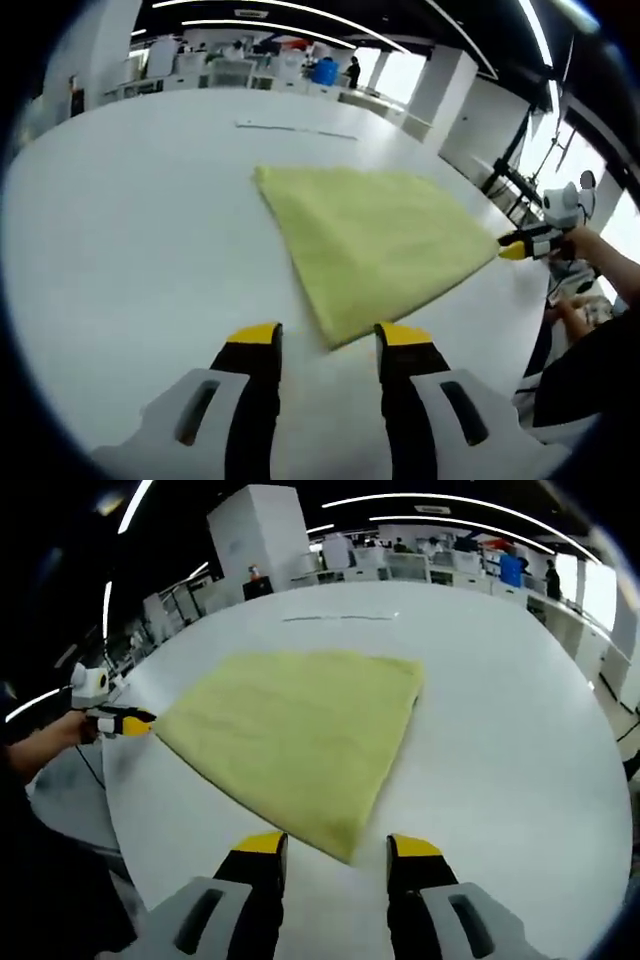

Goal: Fold the garment on the visible template until the final outline fits inside the template.

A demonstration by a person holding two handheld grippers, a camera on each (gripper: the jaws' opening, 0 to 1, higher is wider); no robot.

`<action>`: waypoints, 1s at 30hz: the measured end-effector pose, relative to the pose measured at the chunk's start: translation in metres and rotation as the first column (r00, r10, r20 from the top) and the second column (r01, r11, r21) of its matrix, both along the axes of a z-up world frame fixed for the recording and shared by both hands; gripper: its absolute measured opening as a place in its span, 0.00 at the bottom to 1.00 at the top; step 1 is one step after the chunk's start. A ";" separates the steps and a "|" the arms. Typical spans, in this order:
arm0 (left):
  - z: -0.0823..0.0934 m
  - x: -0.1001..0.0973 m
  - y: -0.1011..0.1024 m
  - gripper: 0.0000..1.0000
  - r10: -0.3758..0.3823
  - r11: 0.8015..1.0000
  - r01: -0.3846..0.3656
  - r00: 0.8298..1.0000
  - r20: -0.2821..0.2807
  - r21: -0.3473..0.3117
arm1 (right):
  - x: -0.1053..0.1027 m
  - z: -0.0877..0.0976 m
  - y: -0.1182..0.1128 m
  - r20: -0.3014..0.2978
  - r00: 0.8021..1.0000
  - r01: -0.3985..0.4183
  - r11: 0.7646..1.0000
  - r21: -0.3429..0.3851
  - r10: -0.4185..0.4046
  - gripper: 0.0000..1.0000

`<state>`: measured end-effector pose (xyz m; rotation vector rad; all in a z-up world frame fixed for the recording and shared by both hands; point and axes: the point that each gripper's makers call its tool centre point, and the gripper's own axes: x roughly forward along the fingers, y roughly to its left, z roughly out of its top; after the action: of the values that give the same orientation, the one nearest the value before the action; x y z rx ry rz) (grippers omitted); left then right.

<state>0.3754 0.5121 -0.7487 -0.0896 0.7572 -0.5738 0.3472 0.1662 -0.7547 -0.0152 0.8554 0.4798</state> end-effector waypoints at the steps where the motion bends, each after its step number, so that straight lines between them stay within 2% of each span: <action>1: 0.002 0.000 -0.001 0.44 -0.003 1.000 0.003 1.000 0.008 0.006 | 0.000 0.003 0.003 0.007 1.000 -0.003 1.000 0.015 0.003 0.44; 6: 0.016 0.000 -0.008 0.58 -0.042 0.998 0.040 0.997 0.058 0.039 | 0.000 0.019 0.015 0.056 0.998 -0.020 0.998 0.055 0.017 0.55; 12: 0.037 -0.004 -0.015 0.75 -0.062 0.998 0.058 0.991 0.118 0.038 | -0.003 0.037 0.025 0.102 0.992 -0.073 0.997 0.035 0.069 0.69; 16: 0.048 -0.009 -0.020 0.81 -0.075 0.997 0.072 0.988 0.134 0.023 | -0.005 0.049 0.030 0.132 0.988 -0.090 0.996 0.028 0.085 0.76; 18: 0.056 -0.011 -0.022 0.85 -0.081 0.997 0.078 0.984 0.161 0.021 | -0.006 0.055 0.033 0.147 0.985 -0.099 0.995 0.029 0.094 0.79; 22: 0.067 -0.015 -0.023 0.89 -0.082 0.997 0.082 0.980 0.182 0.010 | -0.001 0.069 0.033 0.193 0.979 -0.074 0.996 0.045 0.064 0.82; 24: 0.076 -0.014 -0.023 0.91 -0.078 0.997 0.077 0.971 0.224 0.011 | -0.001 0.076 0.035 0.216 0.975 -0.068 0.996 0.063 0.053 0.84; 30: 0.082 -0.017 -0.022 0.99 -0.080 0.997 0.077 0.969 0.236 0.022 | -0.005 0.087 0.044 0.272 0.961 -0.080 0.994 0.074 0.057 0.98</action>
<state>0.3581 0.4900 -0.6663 0.0207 0.5338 -0.6426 0.3421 0.2106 -0.6680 -0.0322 0.5684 0.5640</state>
